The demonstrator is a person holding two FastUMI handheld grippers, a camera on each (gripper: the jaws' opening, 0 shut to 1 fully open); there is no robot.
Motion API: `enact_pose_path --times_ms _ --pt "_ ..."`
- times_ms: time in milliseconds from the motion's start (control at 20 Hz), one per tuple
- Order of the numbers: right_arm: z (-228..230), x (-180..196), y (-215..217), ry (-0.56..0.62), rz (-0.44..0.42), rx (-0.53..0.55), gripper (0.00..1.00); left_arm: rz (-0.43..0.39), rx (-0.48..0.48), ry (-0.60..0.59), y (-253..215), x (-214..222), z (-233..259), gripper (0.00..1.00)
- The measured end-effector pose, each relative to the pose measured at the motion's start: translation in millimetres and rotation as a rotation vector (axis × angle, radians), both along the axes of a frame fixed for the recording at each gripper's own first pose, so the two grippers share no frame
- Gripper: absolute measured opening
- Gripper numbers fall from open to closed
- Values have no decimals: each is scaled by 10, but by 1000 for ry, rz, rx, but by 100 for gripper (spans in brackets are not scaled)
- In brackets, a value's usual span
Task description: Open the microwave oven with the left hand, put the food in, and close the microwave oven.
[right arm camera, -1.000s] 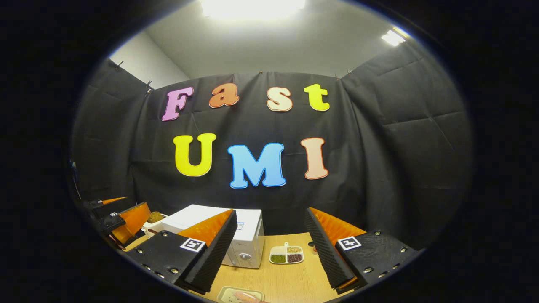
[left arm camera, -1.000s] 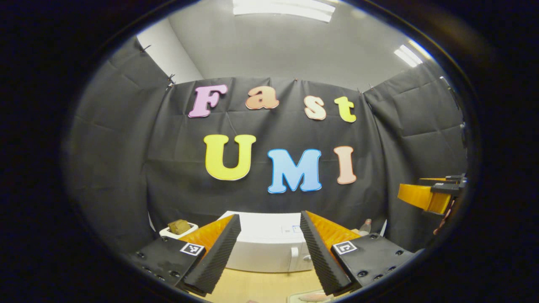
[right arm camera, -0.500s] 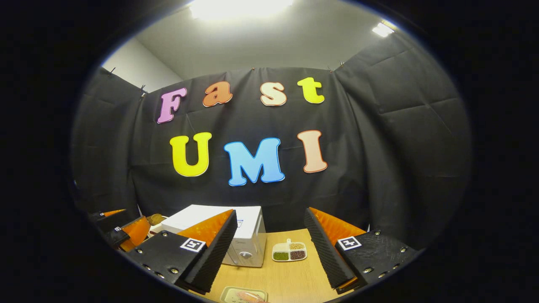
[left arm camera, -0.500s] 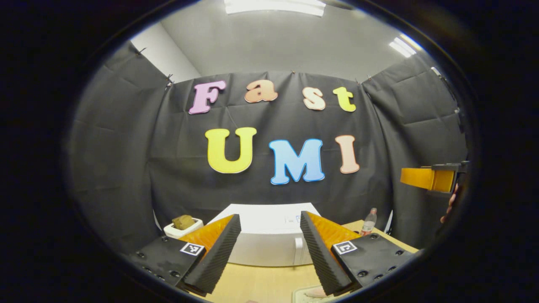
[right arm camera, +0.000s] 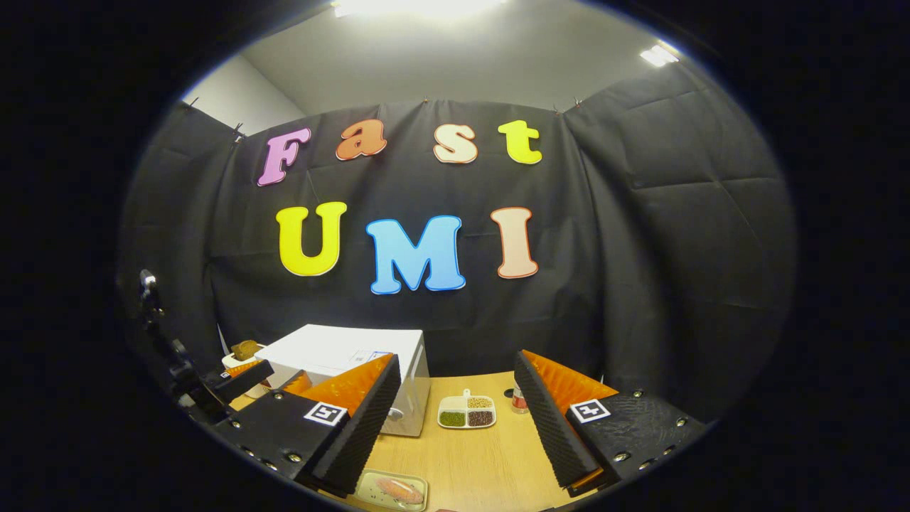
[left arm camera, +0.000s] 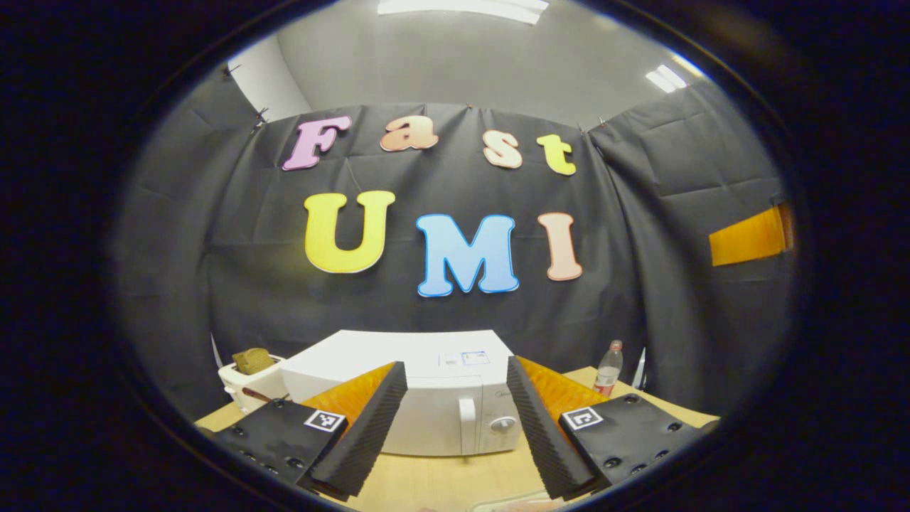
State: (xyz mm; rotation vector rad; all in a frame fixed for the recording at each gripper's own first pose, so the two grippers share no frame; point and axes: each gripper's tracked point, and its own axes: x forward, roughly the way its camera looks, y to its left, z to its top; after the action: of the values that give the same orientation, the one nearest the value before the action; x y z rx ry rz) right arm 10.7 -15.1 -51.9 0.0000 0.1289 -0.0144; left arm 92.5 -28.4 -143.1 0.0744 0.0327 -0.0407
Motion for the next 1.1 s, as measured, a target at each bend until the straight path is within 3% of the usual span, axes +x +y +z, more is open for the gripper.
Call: enact_pose_path --times_ms 600,850,1100 --pt "-365 -173 -265 120 -67 -88 98 27 -9 174 -27 990 -1534 95" --pt "-405 -189 -355 143 -92 -102 98 53 -12 218 22 1215 -1866 97" --pt "-460 -161 -370 157 -90 -113 98 64 9 221 20 1253 -1968 90"
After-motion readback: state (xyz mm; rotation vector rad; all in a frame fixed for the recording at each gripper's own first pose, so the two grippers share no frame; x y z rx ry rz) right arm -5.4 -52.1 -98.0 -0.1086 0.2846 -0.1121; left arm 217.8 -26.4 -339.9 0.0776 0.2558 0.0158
